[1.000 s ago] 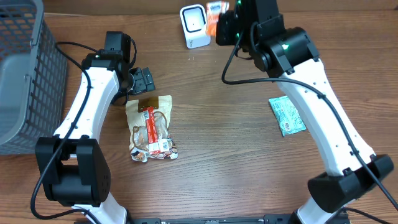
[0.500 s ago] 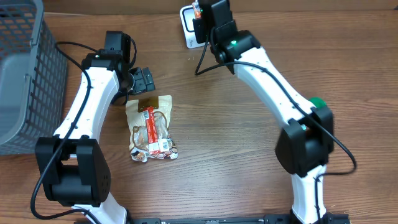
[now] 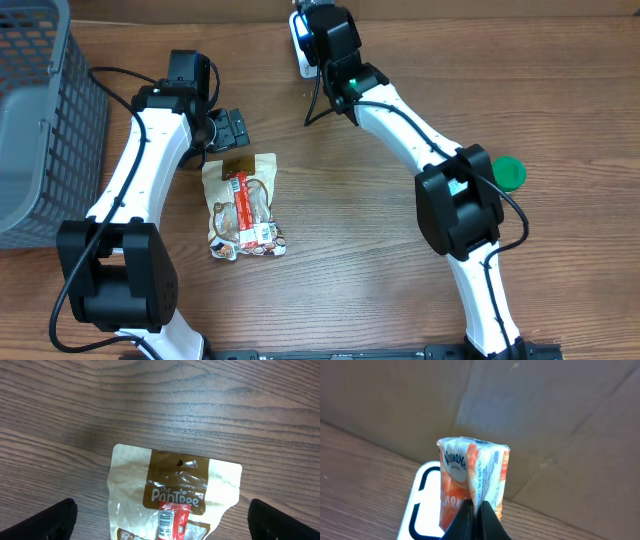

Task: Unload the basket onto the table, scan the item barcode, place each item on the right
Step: 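Hold the Kleenex pack in front of the scanner, then carry the Kleenex pack right and set it beside the wipes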

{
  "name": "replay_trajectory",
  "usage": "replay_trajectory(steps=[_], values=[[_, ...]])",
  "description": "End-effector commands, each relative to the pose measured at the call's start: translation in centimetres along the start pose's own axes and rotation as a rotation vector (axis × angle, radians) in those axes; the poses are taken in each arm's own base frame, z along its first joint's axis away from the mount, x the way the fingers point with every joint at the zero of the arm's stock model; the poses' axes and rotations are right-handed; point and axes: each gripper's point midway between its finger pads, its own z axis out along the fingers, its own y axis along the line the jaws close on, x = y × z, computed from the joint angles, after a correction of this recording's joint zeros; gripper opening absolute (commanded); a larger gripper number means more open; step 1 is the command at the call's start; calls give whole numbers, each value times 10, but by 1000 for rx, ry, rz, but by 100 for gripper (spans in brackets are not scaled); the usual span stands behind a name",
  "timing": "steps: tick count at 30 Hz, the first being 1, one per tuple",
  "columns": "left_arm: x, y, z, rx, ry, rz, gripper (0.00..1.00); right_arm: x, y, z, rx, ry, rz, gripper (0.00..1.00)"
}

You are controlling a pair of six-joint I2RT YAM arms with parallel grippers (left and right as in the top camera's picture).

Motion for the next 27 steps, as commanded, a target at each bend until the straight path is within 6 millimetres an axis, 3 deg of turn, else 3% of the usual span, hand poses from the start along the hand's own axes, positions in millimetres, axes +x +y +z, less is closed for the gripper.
replay_trajectory(steps=[1, 8, 13, 15, 20, 21, 22, 24, 27], values=[[-5, -1, -7, 4, -24, 20, 100, 14, 2, 12, 30, 10, -65, 4], [-5, -1, -7, 3, -24, 20, 100, 24, 1, 18, 61, 20, -105, 4], [-5, -2, -7, 4, -24, 19, 100, 11, -8, 15, 96, -16, -85, 4], [-5, -1, -7, 4, -24, 19, 100, -6, -19, 2, 141, -21, -79, 4], [-5, -2, -7, 4, -24, 20, 100, -61, -36, -51, 144, -43, -21, 4], [-5, -1, -7, 3, -24, 20, 100, -75, -41, -68, 137, -47, 15, 4], [-5, -1, -7, 4, -24, 19, 100, -93, -52, -100, 123, -33, 74, 4], [-5, -2, -7, 4, -24, 19, 100, -102, -64, -136, 101, 10, 101, 4], [-5, -1, -7, 4, -24, 20, 100, -100, -83, -189, 62, 99, 159, 4]])
